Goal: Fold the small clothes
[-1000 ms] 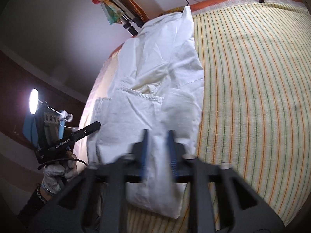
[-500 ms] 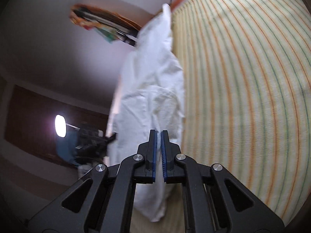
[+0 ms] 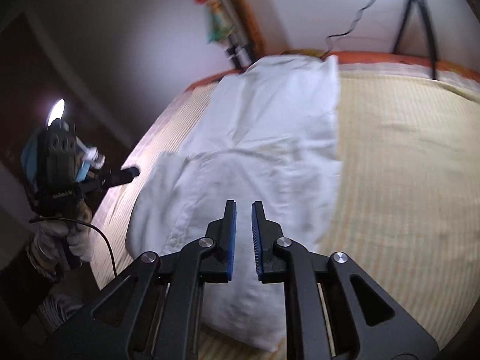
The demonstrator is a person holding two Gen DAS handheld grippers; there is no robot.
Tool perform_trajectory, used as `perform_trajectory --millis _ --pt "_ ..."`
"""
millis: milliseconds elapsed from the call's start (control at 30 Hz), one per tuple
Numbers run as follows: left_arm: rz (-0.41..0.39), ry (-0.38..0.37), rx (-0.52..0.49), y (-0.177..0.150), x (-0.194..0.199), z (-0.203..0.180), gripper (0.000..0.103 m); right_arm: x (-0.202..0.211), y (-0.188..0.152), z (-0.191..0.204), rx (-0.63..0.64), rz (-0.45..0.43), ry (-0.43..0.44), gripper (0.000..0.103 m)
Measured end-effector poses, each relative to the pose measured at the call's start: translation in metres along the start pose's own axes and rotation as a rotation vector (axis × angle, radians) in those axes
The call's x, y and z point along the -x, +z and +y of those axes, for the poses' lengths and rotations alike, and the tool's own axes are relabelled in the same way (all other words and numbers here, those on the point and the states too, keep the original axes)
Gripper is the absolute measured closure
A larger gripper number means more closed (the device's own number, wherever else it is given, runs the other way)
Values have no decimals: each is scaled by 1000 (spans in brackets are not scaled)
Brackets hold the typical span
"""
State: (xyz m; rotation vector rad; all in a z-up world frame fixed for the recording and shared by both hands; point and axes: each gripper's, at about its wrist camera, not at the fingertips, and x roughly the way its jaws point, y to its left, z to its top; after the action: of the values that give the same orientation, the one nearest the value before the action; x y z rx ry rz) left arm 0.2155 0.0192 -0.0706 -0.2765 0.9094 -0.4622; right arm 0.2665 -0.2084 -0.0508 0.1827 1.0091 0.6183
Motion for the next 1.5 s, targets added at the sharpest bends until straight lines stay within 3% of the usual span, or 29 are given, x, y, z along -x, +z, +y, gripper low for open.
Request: perform_trajectory --millis 133,200,233,300,400,433,500,567,633,767,867,933,1000,1067,1100,1133,1167,1267,1333,1400,1500 --pt "53 -4 -49 -3 -27 -16 54 -29 -4 -2 -7 74 -9 90" --pt "91 57 -72 -7 -42 -15 53 -37 -4 -12 -24 107 -70 90" --pt "115 102 -80 -10 -49 -11 54 -33 -9 -18 -34 116 -80 97" --pt "134 115 -54 -12 -54 1 62 -28 -5 -29 -90 128 -48 97" --pt "103 119 -48 0 -44 8 60 -11 3 -42 -120 104 -47 89" --pt "70 142 -60 7 -39 9 56 -6 7 -46 -123 90 -42 84" --pt "27 156 -55 24 -33 17 40 4 18 -54 -137 46 -20 71" --pt "4 158 -30 44 -34 27 37 11 33 -64 -152 -9 -13 59" --pt "17 149 -15 63 -46 38 37 11 48 -75 -155 -57 -12 58" --pt "41 110 72 93 -73 69 37 -7 80 -101 -177 -43 21 58" --pt "51 27 175 106 -93 92 40 -29 103 -124 -262 -44 80 58" --pt "65 -4 195 108 -104 98 50 -43 114 -137 -300 -48 106 58" --pt "75 -2 184 109 -114 99 68 -58 122 -141 -314 -42 120 58" --pt "84 8 177 110 -121 101 69 -72 129 -145 -314 -31 124 58" --pt "78 53 166 111 -123 102 70 -78 132 -145 -315 -26 117 58" --pt "68 86 154 112 -124 104 71 -85 135 -147 -317 -14 98 68" --pt "57 102 149 114 -124 107 74 -93 140 -148 -310 6 49 95" --pt "15 190 158 121 -119 117 78 -105 147 -149 -272 26 -55 99" --pt "-1 199 174 126 -114 125 74 -103 151 -146 -240 24 -93 99" --pt "-37 130 224 129 -107 135 65 -99 153 -145 -211 13 -105 99" --pt "-77 -1 276 134 -100 143 36 -88 156 -152 -238 -18 -24 94"
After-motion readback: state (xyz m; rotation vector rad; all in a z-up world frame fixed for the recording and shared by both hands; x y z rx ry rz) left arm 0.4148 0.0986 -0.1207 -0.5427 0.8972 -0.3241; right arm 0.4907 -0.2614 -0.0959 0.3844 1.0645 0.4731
